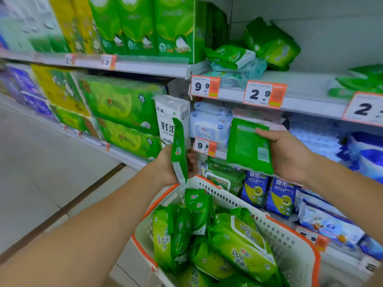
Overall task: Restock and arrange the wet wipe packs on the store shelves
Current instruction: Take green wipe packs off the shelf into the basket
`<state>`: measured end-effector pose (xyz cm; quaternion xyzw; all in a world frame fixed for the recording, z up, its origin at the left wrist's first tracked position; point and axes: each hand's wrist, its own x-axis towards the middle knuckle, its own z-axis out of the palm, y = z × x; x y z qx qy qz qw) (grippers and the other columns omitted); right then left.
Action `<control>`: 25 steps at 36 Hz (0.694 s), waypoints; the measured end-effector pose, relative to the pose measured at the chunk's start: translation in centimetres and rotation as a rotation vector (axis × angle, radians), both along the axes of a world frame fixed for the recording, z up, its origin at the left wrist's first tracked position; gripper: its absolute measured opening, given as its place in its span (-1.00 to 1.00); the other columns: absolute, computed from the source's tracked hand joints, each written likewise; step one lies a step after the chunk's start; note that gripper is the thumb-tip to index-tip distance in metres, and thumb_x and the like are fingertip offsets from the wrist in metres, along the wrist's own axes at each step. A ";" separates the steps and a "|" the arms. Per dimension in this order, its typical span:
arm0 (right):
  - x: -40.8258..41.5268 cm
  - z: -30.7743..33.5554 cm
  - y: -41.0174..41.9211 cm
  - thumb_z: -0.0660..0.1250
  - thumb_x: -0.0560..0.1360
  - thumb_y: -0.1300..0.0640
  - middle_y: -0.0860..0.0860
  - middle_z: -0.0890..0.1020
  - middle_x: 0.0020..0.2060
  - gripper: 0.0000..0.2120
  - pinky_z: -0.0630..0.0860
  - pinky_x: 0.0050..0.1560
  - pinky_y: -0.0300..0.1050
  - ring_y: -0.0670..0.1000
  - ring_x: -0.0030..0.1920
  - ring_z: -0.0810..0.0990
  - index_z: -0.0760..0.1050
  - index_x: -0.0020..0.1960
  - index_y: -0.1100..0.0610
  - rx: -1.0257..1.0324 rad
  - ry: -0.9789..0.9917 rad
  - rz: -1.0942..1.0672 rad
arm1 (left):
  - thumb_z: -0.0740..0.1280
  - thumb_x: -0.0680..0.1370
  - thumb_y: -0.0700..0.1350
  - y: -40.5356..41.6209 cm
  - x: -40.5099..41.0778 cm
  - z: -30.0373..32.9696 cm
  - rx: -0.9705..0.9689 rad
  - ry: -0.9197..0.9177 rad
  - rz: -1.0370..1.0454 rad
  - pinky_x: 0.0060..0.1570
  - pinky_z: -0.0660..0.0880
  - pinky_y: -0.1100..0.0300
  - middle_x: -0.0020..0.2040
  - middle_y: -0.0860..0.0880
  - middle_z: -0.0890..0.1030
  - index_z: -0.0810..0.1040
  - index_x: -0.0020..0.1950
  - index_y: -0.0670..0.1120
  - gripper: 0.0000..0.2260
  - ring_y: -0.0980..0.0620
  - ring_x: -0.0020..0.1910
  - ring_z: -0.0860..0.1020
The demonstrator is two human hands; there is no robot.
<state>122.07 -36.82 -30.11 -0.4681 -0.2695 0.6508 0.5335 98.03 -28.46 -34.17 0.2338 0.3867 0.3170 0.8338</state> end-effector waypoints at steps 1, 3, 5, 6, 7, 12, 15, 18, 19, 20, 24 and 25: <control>-0.1 -0.6 -0.1 0.23 0.60 0.09 0.13 0.70 0.11 -0.70 0.65 0.05 0.10 0.12 0.13 0.68 0.60 0.25 0.15 -0.032 -0.091 0.039 | 0.19 0.52 0.19 0.2 -0.5 -0.2 -0.016 -0.063 -0.004 -0.37 0.45 0.27 -0.36 -0.07 0.44 0.47 -0.25 -0.13 -0.60 0.02 -0.46 0.42; -0.7 -1.7 -0.3 0.30 0.56 0.12 0.16 0.69 0.12 -0.68 0.59 0.16 0.11 0.17 0.19 0.64 0.57 0.28 0.19 -0.079 -0.246 0.090 | 0.17 0.36 0.54 0.7 -1.4 -0.4 0.003 -0.140 -0.068 -0.32 0.38 0.25 -0.26 -0.09 0.43 0.49 -0.19 -0.14 -0.29 0.01 -0.39 0.38; -1.5 -2.3 -0.4 0.32 0.56 0.15 0.17 0.68 0.14 -0.71 0.54 0.19 0.14 0.19 0.19 0.63 0.58 0.26 0.18 -0.087 -0.317 0.121 | 0.26 0.25 0.58 1.0 -2.0 0.0 0.061 -0.102 -0.135 -0.29 0.28 0.23 -0.23 -0.11 0.46 0.54 -0.22 -0.17 -0.24 0.01 -0.37 0.37; -1.9 -2.3 -0.4 0.32 0.57 0.16 0.17 0.68 0.14 -0.74 0.54 0.17 0.14 0.18 0.14 0.64 0.59 0.23 0.17 -0.079 -0.329 0.142 | 0.32 0.26 0.52 0.8 -2.2 0.6 0.072 -0.077 -0.156 -0.27 0.27 0.21 -0.22 -0.12 0.48 0.55 -0.20 -0.16 -0.30 0.00 -0.35 0.38; -2.2 -2.2 -0.5 0.32 0.57 0.17 0.17 0.68 0.13 -0.76 0.54 0.15 0.13 0.15 0.09 0.65 0.59 0.21 0.15 -0.066 -0.332 0.166 | 0.38 0.28 0.44 0.4 -2.3 1.3 0.096 -0.036 -0.160 -0.26 0.29 0.19 -0.20 -0.12 0.49 0.54 -0.14 -0.15 -0.37 -0.01 -0.35 0.40; -2.5 -1.8 -0.6 0.32 0.56 0.23 0.11 0.69 0.13 -0.72 0.57 0.15 0.21 0.12 0.10 0.64 0.56 0.26 0.12 -0.004 -0.313 0.288 | 0.41 0.51 -0.06 0.1 -2.1 2.8 0.429 0.390 -0.086 -0.26 0.62 0.15 -0.15 -0.07 0.70 0.60 0.01 -0.14 -0.82 0.00 -0.28 0.67; -2.4 -2.0 -0.6 0.31 0.55 0.30 0.13 0.65 0.20 -0.65 0.46 0.29 0.33 0.21 0.26 0.57 0.52 0.32 0.12 0.045 -0.288 0.322 | 0.42 0.55 -0.16 0.7 -3.4 2.3 0.613 0.715 -0.017 -0.03 0.63 0.07 0.01 -0.06 0.72 0.62 0.15 -0.12 -0.82 -0.02 -0.05 0.70; -2.4 -2.2 -0.4 0.36 0.45 0.33 0.16 0.62 0.24 -0.54 0.48 0.28 0.30 0.21 0.30 0.56 0.50 0.34 0.14 0.153 -0.268 0.321 | 0.40 0.56 -0.20 0.9 -4.6 2.3 0.619 0.769 0.010 -0.21 0.64 0.15 -0.13 0.02 0.73 0.63 0.06 -0.06 -0.89 0.08 -0.20 0.69; -2.5 -2.1 -0.3 0.38 0.44 0.35 0.15 0.64 0.22 -0.55 0.51 0.26 0.27 0.20 0.27 0.59 0.53 0.32 0.15 0.210 -0.311 0.314 | 0.39 0.57 -0.20 0.9 -4.8 2.5 0.606 0.768 0.026 -0.26 0.64 0.18 -0.20 0.04 0.73 0.63 0.02 -0.05 -0.92 0.11 -0.27 0.69; -2.6 -2.0 -0.4 0.39 0.44 0.38 0.13 0.67 0.18 -0.58 0.55 0.23 0.22 0.18 0.23 0.62 0.56 0.28 0.17 0.280 -0.378 0.306 | 0.38 0.58 -0.18 0.9 -5.0 2.7 0.594 0.772 0.031 -0.30 0.63 0.19 -0.24 0.06 0.72 0.62 0.00 -0.04 -0.94 0.13 -0.30 0.68; -3.2 -1.8 -1.2 0.43 0.40 0.49 0.09 0.72 0.06 -0.65 0.59 0.18 -0.08 0.08 0.13 0.68 0.65 0.13 0.23 0.592 -0.623 0.342 | 0.33 0.62 -0.10 0.8 -5.7 2.8 0.544 0.752 -0.003 -0.25 0.64 0.16 -0.18 0.03 0.73 0.61 0.08 -0.03 -0.91 0.08 -0.23 0.68; -3.4 -1.8 -1.4 0.45 0.37 0.50 0.09 0.73 0.02 -0.67 0.60 0.15 -0.11 0.06 0.08 0.70 0.68 0.07 0.22 0.632 -0.629 0.353 | 0.32 0.62 -0.09 0.8 -5.9 2.7 0.537 0.746 -0.015 -0.22 0.65 0.15 -0.15 0.02 0.73 0.61 0.10 -0.04 -0.89 0.07 -0.20 0.68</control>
